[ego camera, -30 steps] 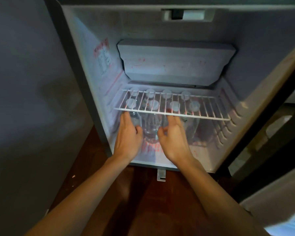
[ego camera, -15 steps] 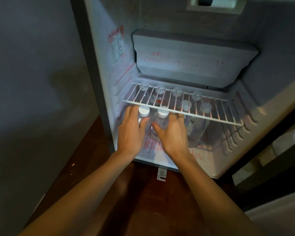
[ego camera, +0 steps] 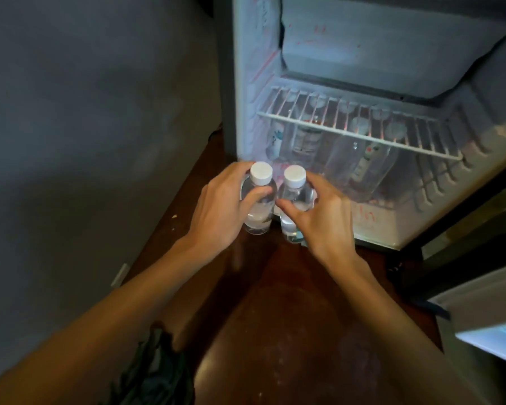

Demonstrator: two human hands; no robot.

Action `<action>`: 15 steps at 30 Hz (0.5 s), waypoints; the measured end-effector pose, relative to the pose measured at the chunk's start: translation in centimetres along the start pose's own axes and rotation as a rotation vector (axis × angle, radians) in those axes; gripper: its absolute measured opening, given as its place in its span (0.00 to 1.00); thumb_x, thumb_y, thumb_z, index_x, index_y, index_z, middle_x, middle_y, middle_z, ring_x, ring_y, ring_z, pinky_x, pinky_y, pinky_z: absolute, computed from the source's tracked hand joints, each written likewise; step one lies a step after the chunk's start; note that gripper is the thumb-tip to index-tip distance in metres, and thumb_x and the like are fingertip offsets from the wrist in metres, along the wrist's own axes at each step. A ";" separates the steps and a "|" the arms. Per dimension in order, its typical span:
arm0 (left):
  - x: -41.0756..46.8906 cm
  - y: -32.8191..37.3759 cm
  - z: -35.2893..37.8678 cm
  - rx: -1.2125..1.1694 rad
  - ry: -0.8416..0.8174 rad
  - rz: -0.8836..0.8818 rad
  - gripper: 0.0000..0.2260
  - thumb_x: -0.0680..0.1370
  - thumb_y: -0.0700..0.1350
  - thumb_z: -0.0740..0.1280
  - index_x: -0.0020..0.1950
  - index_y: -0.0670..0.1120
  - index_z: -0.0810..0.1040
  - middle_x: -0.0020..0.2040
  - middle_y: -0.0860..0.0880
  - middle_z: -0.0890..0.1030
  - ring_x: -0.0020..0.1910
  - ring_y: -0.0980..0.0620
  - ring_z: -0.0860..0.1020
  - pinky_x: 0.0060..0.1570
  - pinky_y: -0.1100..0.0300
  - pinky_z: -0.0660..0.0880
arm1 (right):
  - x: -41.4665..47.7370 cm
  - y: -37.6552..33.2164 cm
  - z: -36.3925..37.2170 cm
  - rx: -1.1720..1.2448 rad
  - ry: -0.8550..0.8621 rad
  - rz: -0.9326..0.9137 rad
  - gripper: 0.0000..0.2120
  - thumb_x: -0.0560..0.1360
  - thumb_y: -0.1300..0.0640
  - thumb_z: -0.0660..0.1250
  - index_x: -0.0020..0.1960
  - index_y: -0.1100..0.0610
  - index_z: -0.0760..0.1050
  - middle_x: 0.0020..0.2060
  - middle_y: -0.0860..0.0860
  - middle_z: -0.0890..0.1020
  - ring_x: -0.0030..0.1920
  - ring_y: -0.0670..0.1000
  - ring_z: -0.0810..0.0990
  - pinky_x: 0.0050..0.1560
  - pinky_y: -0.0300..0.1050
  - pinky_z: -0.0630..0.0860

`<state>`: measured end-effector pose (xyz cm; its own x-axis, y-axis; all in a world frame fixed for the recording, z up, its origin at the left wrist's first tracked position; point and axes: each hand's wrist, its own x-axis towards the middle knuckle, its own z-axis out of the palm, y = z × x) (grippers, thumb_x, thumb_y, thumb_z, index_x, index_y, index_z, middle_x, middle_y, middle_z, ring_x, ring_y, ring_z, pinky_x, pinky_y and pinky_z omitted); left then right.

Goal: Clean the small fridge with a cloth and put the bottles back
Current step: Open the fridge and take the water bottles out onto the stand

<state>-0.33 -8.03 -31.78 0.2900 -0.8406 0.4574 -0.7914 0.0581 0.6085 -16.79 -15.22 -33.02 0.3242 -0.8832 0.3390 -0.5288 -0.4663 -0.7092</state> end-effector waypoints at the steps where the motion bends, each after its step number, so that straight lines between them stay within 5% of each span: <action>1: -0.7 -0.6 -0.9 0.002 -0.011 -0.009 0.13 0.78 0.52 0.69 0.61 0.50 0.77 0.54 0.56 0.80 0.44 0.62 0.74 0.43 0.66 0.68 | -0.7 -0.5 0.5 0.013 -0.033 0.011 0.28 0.68 0.48 0.78 0.65 0.54 0.77 0.58 0.51 0.82 0.57 0.52 0.81 0.57 0.50 0.77; 7: -3.5 -4.8 -5.4 -0.011 -0.030 -0.120 0.12 0.78 0.50 0.70 0.60 0.49 0.78 0.52 0.58 0.80 0.47 0.67 0.76 0.44 0.75 0.67 | -2.5 -4.2 5.1 0.091 -0.153 0.042 0.27 0.69 0.48 0.78 0.65 0.53 0.75 0.57 0.50 0.83 0.55 0.49 0.81 0.57 0.48 0.79; 12: -3.8 -8.6 -7.8 0.121 -0.050 -0.132 0.13 0.78 0.53 0.70 0.59 0.51 0.78 0.42 0.59 0.76 0.41 0.58 0.73 0.41 0.64 0.68 | -1.4 -6.0 9.0 0.141 -0.174 0.068 0.26 0.69 0.50 0.78 0.63 0.54 0.76 0.54 0.51 0.84 0.53 0.51 0.82 0.55 0.49 0.80; 15: -3.1 -9.9 -8.3 0.088 -0.015 -0.168 0.12 0.77 0.52 0.70 0.59 0.52 0.79 0.44 0.62 0.77 0.46 0.58 0.72 0.44 0.66 0.67 | -1.2 -6.1 10.3 0.178 -0.162 0.089 0.25 0.68 0.50 0.79 0.63 0.53 0.77 0.55 0.50 0.83 0.53 0.48 0.81 0.56 0.47 0.79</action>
<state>11.02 -1.55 -33.86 0.4144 -0.8424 0.3445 -0.7767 -0.1301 0.6163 -5.87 -10.77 -35.42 0.4114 -0.8941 0.1769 -0.4190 -0.3579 -0.8345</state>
